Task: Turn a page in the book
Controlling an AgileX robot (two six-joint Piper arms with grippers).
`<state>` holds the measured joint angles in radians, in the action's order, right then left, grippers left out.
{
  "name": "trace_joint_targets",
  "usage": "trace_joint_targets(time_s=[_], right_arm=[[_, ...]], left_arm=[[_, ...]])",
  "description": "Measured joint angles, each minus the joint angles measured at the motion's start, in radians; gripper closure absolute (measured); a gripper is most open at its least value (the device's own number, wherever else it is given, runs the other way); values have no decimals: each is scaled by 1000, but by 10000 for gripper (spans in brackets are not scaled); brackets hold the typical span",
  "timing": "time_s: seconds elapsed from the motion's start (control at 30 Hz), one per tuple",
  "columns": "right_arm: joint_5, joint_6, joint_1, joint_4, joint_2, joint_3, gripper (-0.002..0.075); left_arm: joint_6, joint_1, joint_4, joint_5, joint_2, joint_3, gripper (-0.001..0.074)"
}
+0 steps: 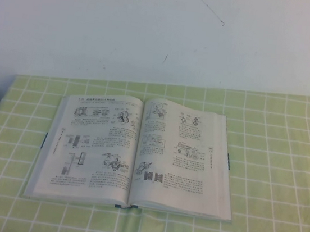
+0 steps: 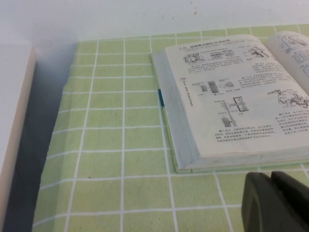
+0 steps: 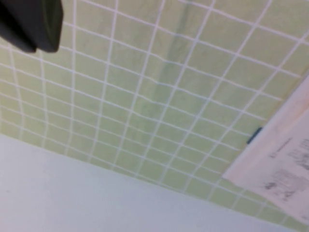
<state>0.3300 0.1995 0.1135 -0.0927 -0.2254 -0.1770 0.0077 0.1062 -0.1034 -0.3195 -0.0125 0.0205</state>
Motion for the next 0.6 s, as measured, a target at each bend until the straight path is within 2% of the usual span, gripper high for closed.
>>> trace_joint_targets(time_s=[0.13,0.27,0.6], right_arm=[[-14,5,-123,0,138,101,728],[0,11,-196,2,230,157,728],[33,-32,-207,2,237,196,728]], left_arm=[[0,0,0,0,0,0,738],[0,0,0,0,0,0,738],[0,0,0,-5,0,-2,738]])
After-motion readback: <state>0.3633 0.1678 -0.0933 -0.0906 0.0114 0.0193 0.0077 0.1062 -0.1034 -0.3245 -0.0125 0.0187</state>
